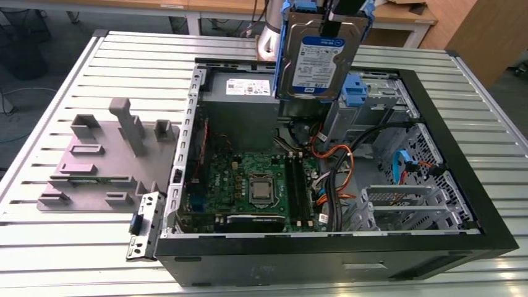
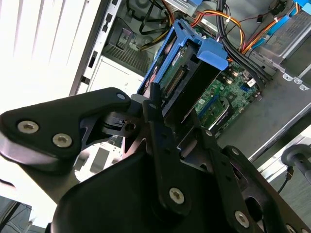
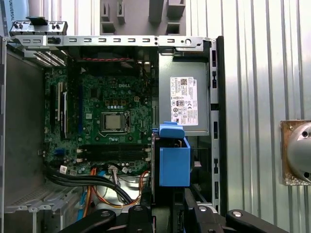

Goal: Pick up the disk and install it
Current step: 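Pick up the disk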

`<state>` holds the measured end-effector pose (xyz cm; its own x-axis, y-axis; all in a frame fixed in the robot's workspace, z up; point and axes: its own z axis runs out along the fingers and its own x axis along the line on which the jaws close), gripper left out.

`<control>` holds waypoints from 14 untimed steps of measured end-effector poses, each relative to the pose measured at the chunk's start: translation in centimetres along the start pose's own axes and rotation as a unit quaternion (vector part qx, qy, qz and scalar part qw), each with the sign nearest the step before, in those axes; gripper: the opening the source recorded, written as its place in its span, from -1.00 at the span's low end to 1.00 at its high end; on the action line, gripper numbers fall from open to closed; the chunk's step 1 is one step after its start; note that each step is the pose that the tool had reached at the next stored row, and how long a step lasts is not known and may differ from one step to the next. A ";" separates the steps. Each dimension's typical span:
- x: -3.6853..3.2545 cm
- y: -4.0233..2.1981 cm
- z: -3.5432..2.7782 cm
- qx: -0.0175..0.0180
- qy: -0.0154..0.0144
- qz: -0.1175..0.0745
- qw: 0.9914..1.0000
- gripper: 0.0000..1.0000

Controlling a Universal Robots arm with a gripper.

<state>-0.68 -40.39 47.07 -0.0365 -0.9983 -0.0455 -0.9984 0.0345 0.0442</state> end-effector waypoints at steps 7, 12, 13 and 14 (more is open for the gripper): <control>0.40 -0.01 -0.02 0.000 0.000 0.000 1.000 -0.30; 0.81 -0.03 -0.04 0.000 0.000 0.000 1.000 -0.30; 0.90 -0.03 -0.04 0.000 0.000 0.000 1.000 -0.30; 0.99 -0.04 -0.04 0.000 0.000 0.000 1.000 -0.30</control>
<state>-0.67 -41.38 47.07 -0.0365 -0.9983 -0.0455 -0.9984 0.0345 0.0442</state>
